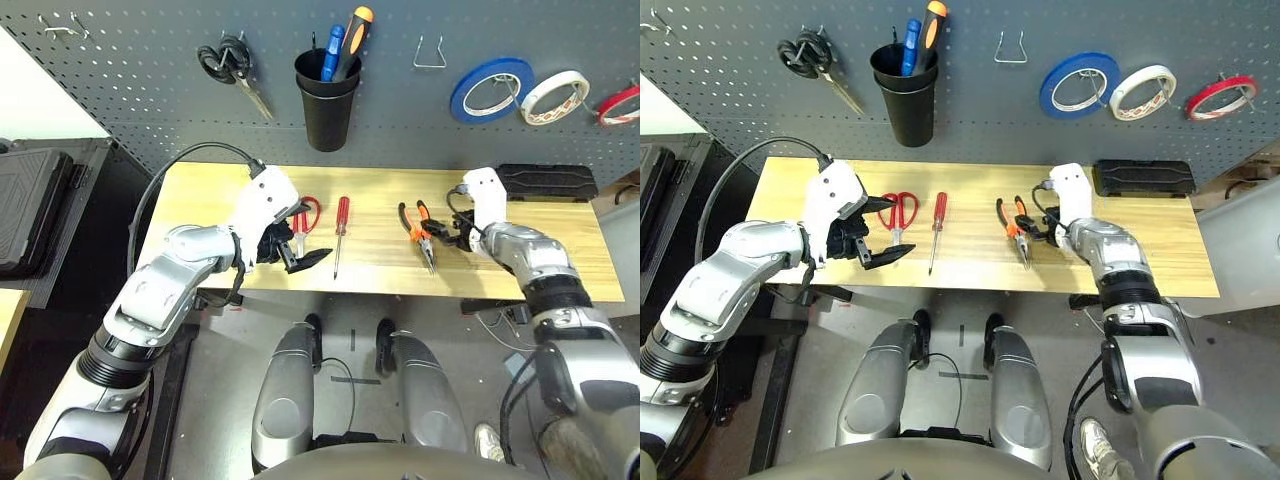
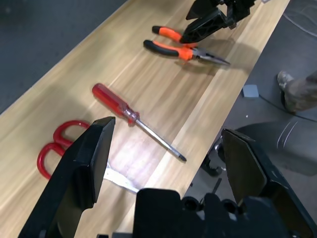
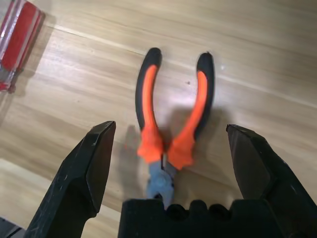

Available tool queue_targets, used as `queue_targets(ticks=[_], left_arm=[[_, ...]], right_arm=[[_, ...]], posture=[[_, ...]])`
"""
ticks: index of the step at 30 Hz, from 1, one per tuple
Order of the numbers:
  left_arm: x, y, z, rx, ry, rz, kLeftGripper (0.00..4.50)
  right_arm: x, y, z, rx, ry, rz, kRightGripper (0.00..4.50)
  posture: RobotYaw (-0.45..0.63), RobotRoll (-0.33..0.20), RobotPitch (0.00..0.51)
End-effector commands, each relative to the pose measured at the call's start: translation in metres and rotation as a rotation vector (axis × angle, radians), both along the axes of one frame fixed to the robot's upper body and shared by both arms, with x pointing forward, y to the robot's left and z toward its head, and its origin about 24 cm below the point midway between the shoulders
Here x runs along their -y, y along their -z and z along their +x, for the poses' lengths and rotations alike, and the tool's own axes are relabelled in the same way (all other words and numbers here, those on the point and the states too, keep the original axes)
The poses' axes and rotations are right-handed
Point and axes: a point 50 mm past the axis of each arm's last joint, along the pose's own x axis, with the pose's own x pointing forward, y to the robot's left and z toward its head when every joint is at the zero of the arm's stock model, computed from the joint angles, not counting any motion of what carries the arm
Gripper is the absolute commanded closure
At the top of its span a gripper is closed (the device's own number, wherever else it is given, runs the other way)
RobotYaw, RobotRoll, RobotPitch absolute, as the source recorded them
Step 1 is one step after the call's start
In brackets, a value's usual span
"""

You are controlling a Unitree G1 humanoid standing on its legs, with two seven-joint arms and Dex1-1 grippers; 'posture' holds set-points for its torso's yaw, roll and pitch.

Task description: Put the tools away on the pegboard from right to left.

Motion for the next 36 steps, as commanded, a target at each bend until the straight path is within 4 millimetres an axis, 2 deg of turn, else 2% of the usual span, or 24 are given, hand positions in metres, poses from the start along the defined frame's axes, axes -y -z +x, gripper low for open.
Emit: queue_targets(ticks=[1,9,15,17,22,25,30,36], left_arm=[[-0.002,0.007,-0.003,-0.026,-0.013,0.035,0.00],[-0.007,0.014,-0.002,-0.045,-0.046,0.070,0.00],[-0.006,0.015,0.000,-0.037,-0.061,0.067,0.00],[-0.007,0.015,0.000,-0.033,-0.067,0.066,0.00],[-0.009,0.015,-0.001,-0.029,-0.080,0.056,0.00],[-0.009,0.015,-0.003,-0.026,-0.082,0.046,0.00],[-0.006,0.003,-0.009,0.039,-0.049,-0.071,0.00],[0.001,-0.036,-0.019,0.163,0.008,-0.258,0.00]], right_arm=[[0.000,0.014,0.000,-0.098,0.062,-0.073,0.02],[-0.023,0.024,0.005,-0.200,0.047,-0.138,0.02],[-0.033,0.034,0.006,-0.190,0.048,-0.206,0.02],[-0.033,0.035,0.006,-0.188,0.060,-0.218,0.40],[-0.030,0.035,0.007,-0.165,0.063,-0.221,1.95],[-0.027,0.034,0.008,-0.148,0.062,-0.216,1.98],[-0.010,0.023,0.012,0.012,-0.029,-0.331,1.98],[0.010,0.018,-0.001,0.201,-0.128,-0.457,1.98]], posture=[[0.23,0.000,0.312],[0.24,0.000,0.318],[0.25,0.000,0.307],[0.26,0.000,0.306],[0.27,0.000,0.307],[0.27,0.000,0.308],[0.27,0.000,0.308],[0.27,0.000,0.307]])
